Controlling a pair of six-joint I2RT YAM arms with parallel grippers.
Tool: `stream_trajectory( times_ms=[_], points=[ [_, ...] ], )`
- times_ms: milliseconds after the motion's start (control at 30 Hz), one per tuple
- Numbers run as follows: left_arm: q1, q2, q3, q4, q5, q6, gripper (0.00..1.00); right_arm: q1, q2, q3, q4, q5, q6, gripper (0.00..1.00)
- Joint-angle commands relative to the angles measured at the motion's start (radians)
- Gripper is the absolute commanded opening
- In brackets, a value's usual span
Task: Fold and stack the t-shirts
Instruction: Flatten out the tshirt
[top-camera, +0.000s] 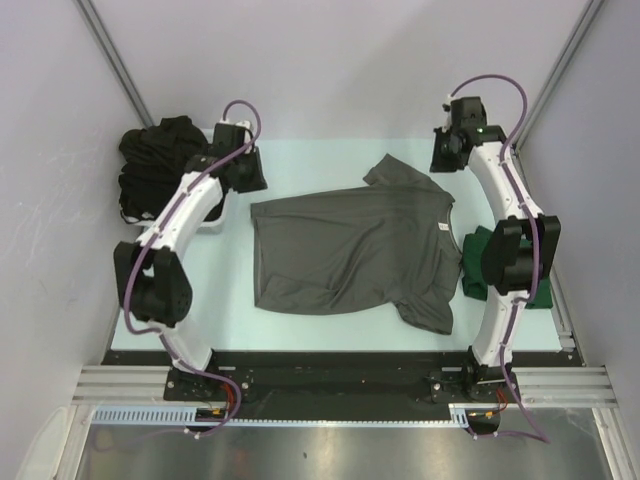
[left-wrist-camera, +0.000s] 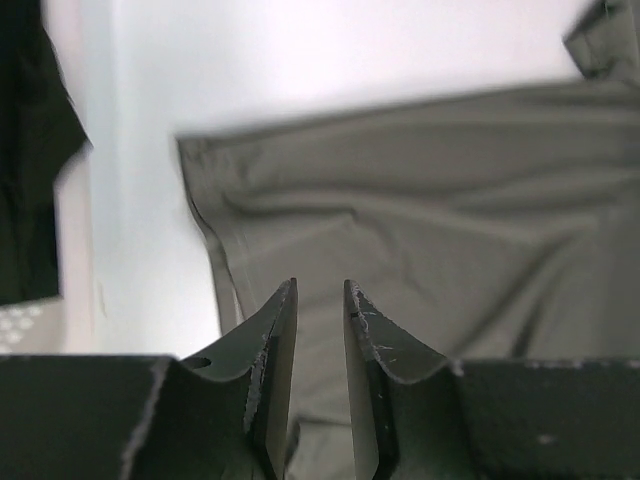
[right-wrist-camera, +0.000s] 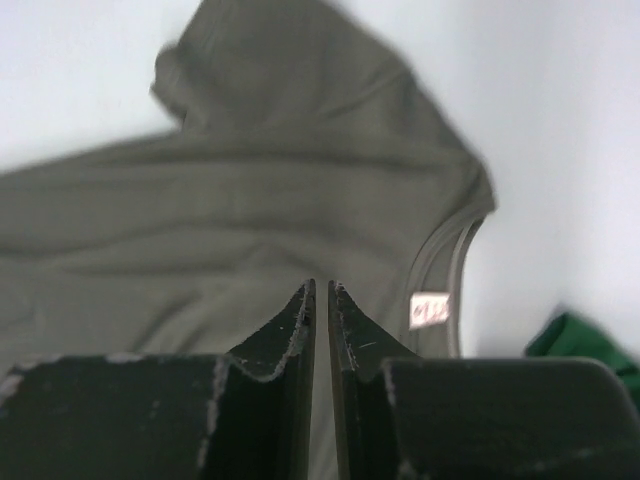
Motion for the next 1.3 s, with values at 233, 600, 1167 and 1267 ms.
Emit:
stream_trajectory(
  times_ms=[233, 600, 1167, 1267],
  points=[
    [-0.104, -0.347, -0.449, 0.082, 0.076, -0.046, 0.18, 0.156, -0.388, -0.461, -0.044, 0.096, 0.109, 0.07],
    [-0.160, -0.465, -0.621, 0.092, 0.064, -0.062, 0.04, 0.346, -0.507, -0.650, -0.024, 0.079, 0.216, 0.14],
    [-0.194, -0.392, -0.732, 0.058, 0.021, -0.062, 0.28, 0.553, -0.372, -0.505, -0.012, 0.093, 0.261, 0.24],
    [-0.202, -0.349, -0.720, 0.053, 0.004, -0.066, 0.28, 0.553, -0.379, -0.509, -0.024, 0.103, 0.247, 0.24]
  ],
)
